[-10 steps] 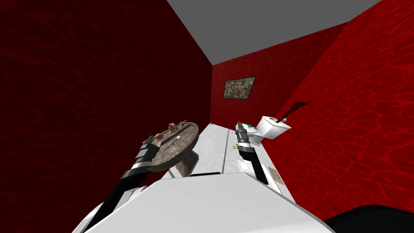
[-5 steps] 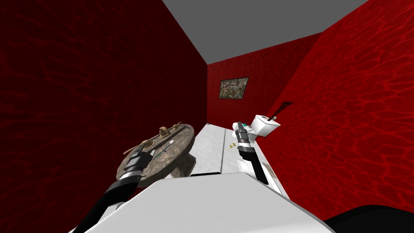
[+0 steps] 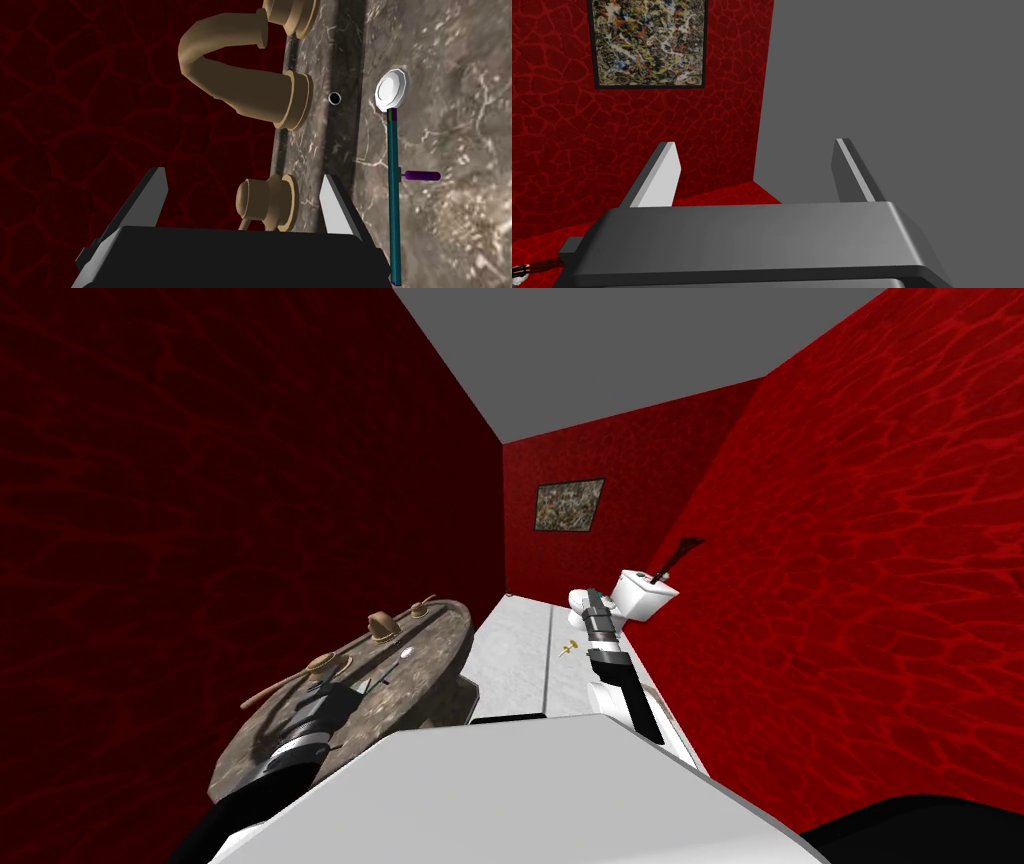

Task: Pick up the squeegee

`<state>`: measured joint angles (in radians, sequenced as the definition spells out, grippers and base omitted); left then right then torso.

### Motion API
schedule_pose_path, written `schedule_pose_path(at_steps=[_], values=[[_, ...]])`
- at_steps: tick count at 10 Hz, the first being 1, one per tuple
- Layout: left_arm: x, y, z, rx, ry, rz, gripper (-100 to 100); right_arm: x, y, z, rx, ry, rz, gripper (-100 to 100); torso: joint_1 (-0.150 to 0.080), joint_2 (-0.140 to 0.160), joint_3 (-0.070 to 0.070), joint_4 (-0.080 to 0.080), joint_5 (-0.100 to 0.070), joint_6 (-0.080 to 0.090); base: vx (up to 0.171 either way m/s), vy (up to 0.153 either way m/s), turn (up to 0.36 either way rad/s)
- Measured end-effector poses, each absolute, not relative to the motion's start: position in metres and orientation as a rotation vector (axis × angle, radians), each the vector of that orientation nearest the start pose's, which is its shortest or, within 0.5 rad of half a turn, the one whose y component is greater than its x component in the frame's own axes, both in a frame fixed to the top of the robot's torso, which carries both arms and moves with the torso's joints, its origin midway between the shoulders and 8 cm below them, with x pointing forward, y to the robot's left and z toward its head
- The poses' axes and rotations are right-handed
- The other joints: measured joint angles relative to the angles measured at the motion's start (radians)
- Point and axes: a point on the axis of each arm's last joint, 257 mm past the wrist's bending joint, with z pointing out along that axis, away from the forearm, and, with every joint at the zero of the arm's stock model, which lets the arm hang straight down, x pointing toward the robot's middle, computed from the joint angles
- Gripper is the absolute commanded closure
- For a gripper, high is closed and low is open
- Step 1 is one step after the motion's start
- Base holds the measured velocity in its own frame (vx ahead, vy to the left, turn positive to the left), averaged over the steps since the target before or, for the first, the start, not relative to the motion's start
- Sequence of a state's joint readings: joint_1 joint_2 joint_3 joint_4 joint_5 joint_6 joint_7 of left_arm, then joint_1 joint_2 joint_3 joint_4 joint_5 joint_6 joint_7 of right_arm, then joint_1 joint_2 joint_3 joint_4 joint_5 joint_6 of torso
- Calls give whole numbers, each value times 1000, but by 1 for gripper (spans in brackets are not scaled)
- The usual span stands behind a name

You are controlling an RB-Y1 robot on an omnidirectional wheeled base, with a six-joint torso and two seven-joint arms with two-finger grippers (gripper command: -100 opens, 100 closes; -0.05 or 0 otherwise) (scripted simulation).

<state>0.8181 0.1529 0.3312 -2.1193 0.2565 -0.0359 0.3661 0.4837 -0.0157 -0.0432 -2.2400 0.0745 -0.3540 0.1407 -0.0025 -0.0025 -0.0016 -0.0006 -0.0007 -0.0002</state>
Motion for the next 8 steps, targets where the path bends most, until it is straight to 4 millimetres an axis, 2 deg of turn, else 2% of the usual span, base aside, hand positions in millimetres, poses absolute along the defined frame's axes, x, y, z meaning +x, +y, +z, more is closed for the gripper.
schedule_pose_path(at_steps=[3,7,8], values=[[235,514,-245,-1718,725,-907,-100,374,-293,-18,671,815,1043,0,-1,-1,-1,0,0,0,80,-28,-158],[179,538,-284,-1909,614,-815,-100,374,-293,-18,671,815,1042,0,1,-3,-2,-1,0,0,97,-9,-126],[174,541,-289,-1931,597,-805,-100,374,-293,-18,671,815,1042,0,1,-1,-1,0,0,0,47,0,-99]])
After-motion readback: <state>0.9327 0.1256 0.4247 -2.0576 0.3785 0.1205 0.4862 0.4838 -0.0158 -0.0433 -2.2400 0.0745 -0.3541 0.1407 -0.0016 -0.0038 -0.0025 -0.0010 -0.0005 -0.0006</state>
